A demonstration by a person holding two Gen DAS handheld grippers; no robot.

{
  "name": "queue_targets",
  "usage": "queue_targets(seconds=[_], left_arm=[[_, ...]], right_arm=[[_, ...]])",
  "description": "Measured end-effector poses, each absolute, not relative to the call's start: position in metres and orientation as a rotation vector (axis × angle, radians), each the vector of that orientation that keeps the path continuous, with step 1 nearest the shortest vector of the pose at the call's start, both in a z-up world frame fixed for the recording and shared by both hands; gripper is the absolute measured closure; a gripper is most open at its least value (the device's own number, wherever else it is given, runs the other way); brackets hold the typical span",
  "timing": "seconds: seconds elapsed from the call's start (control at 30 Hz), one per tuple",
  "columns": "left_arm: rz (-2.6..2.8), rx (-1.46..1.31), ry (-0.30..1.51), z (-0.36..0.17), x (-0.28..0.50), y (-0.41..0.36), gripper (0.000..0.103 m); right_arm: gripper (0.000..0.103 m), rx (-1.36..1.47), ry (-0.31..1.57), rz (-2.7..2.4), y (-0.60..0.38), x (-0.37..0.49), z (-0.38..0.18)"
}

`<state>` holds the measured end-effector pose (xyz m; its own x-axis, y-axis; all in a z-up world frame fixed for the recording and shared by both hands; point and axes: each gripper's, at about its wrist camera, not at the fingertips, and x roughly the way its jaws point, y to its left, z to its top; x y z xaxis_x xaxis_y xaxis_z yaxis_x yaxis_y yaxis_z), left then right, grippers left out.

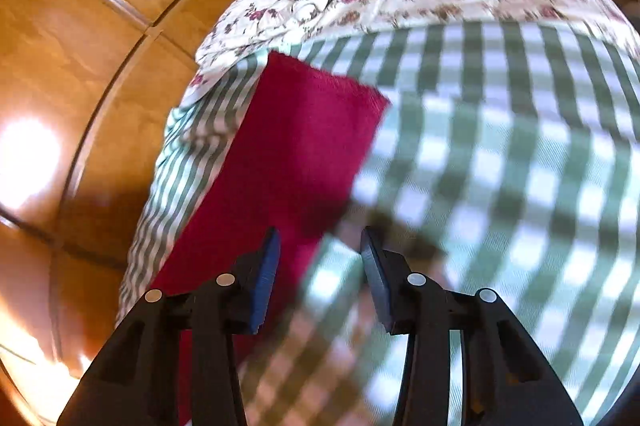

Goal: Fold small clothes

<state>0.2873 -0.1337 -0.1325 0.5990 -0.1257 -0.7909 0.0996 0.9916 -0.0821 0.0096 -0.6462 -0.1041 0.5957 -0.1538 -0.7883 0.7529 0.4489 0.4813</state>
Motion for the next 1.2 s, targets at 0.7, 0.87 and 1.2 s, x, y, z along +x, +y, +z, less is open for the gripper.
queue_targets(seconds=[0.7, 0.87, 1.2], left_arm=[[-0.171, -0.084, 0.917, -0.128, 0.273, -0.111, 0.011], [-0.221, -0.168, 0.938, -0.119, 0.271, -0.092, 0.014], [-0.270, -0.407, 0.909, -0.084, 0.295, -0.033, 0.040]], right_arm=[[0.096, 0.502, 0.692, 0.264, -0.345, 0.122, 0.051], [0.096, 0.402, 0.783, 0.438, -0.249, 0.127, 0.032], [0.036, 0.510, 0.801, 0.421, -0.262, 0.083, 0.001]])
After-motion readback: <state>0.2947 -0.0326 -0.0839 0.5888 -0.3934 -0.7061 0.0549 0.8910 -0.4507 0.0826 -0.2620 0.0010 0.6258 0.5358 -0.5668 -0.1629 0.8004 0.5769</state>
